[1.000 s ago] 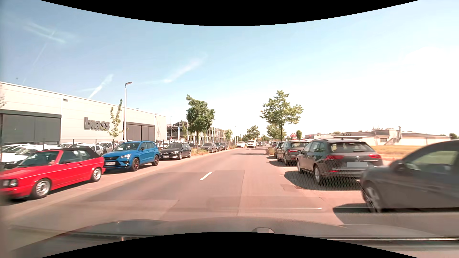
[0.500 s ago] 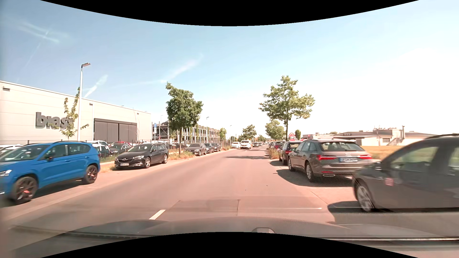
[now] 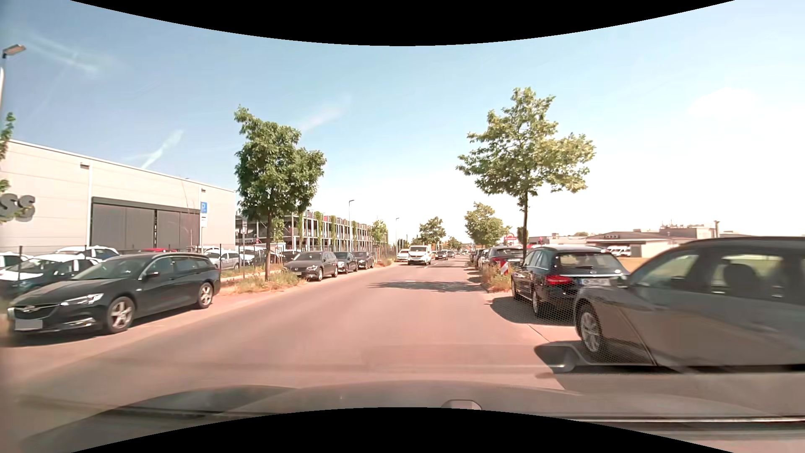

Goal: Follow the waypoints while adhering to traffic rules and regulations

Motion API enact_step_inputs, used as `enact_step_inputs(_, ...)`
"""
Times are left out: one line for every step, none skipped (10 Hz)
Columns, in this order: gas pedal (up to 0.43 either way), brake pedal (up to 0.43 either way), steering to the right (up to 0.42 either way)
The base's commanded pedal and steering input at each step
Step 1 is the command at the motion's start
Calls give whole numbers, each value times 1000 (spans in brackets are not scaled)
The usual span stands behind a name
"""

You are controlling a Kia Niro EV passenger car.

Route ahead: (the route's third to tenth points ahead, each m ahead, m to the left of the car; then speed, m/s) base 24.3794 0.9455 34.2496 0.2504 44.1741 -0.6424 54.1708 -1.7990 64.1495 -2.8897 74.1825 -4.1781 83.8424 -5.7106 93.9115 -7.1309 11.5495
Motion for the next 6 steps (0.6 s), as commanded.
enact_step_inputs(20,0,9)
enact_step_inputs(20,0,9)
enact_step_inputs(20,0,9)
enact_step_inputs(20,0,9)
enact_step_inputs(20,0,9)
enact_step_inputs(20,0,8)
